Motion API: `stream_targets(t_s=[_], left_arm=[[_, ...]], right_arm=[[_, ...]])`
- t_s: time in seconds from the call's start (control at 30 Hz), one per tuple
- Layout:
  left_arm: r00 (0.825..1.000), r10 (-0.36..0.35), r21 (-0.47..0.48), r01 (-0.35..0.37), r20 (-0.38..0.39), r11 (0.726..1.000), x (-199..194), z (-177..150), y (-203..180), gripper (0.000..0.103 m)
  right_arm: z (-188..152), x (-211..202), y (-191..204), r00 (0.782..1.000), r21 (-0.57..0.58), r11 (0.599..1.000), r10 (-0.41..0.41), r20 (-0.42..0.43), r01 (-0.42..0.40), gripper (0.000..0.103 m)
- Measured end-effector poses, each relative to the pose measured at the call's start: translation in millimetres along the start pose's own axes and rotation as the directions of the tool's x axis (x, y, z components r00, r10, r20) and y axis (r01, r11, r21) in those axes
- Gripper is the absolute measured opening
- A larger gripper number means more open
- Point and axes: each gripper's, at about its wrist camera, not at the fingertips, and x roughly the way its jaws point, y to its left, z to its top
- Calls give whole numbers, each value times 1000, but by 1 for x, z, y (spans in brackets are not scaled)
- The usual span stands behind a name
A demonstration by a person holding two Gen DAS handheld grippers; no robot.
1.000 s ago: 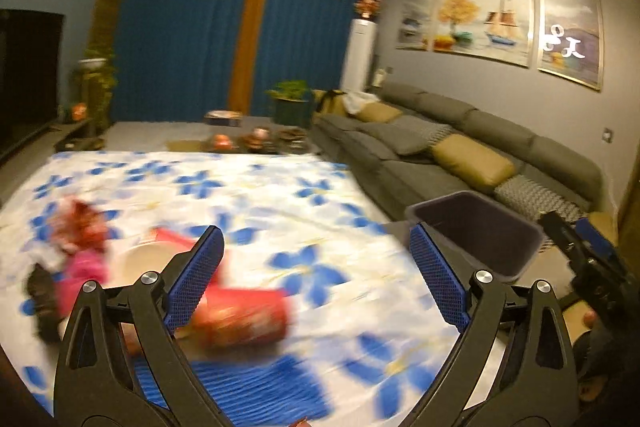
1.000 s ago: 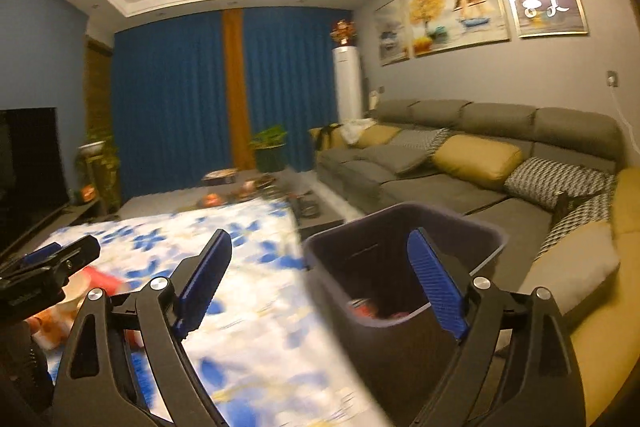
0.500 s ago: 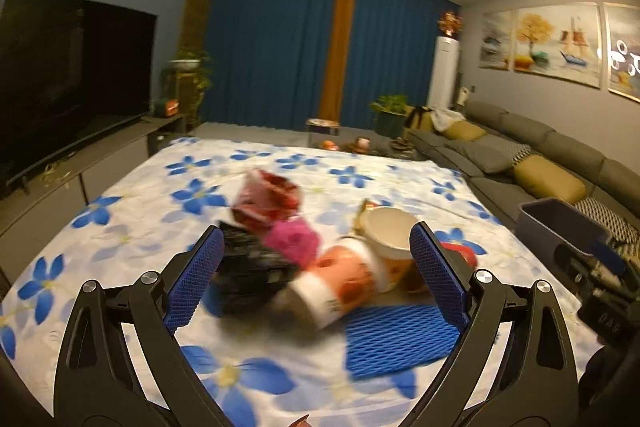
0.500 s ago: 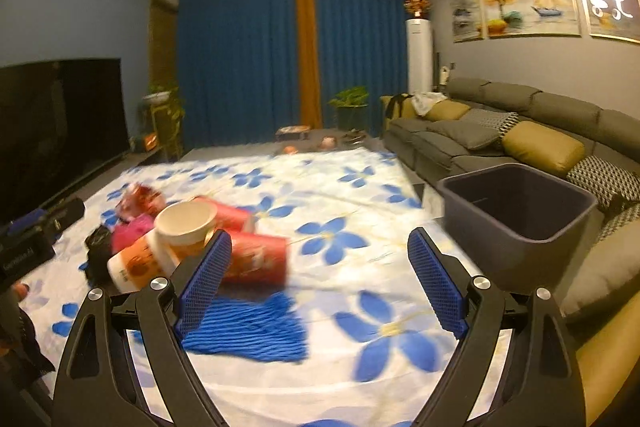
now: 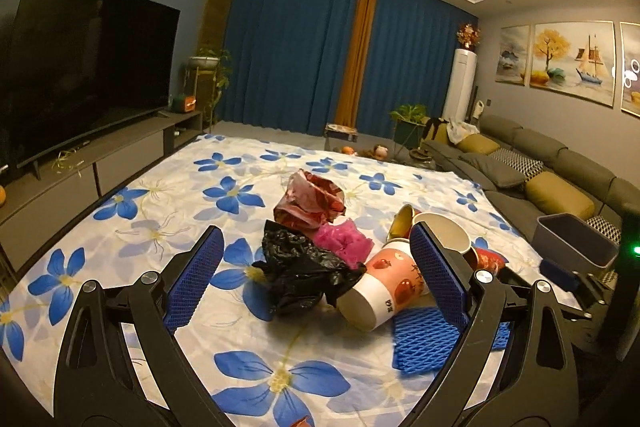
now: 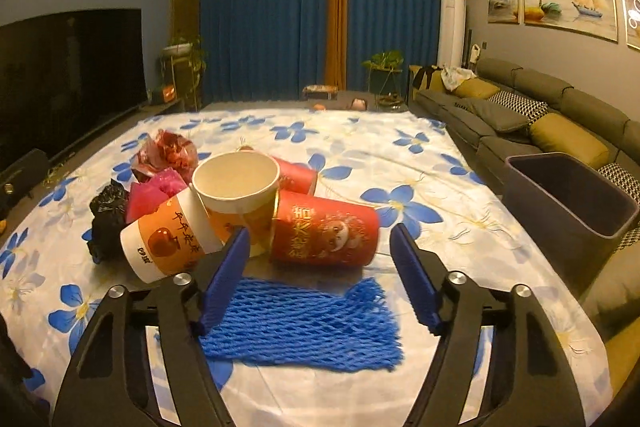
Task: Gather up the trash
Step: 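Return both grippers to the table above the remaining trash, then close the right gripper on the red can while the left grasps the black plastic bag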
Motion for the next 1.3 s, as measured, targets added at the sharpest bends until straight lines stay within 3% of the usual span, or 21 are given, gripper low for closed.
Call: stream_targets(t_s=[0.4, 0.77, 1.03, 1.3], left_arm=[[999, -13, 5, 13, -32, 1000, 12, -4, 7, 92], [997, -34, 17, 35, -66, 999, 23, -11, 4, 92], [995, -52, 6, 53, -89, 999, 29, -12, 6, 92], [991, -46, 13, 48, -122, 999, 42, -10, 12, 89]], right_arm=[[7, 40, 16, 995, -5, 999, -36, -96, 36, 48], [2, 43, 3, 989, 16, 998, -61, -137, 64, 11], [-2, 31, -19, 989, 55, 995, -80, -121, 87, 4], [-3, 13, -28, 994, 68, 994, -75, -80, 80, 4]])
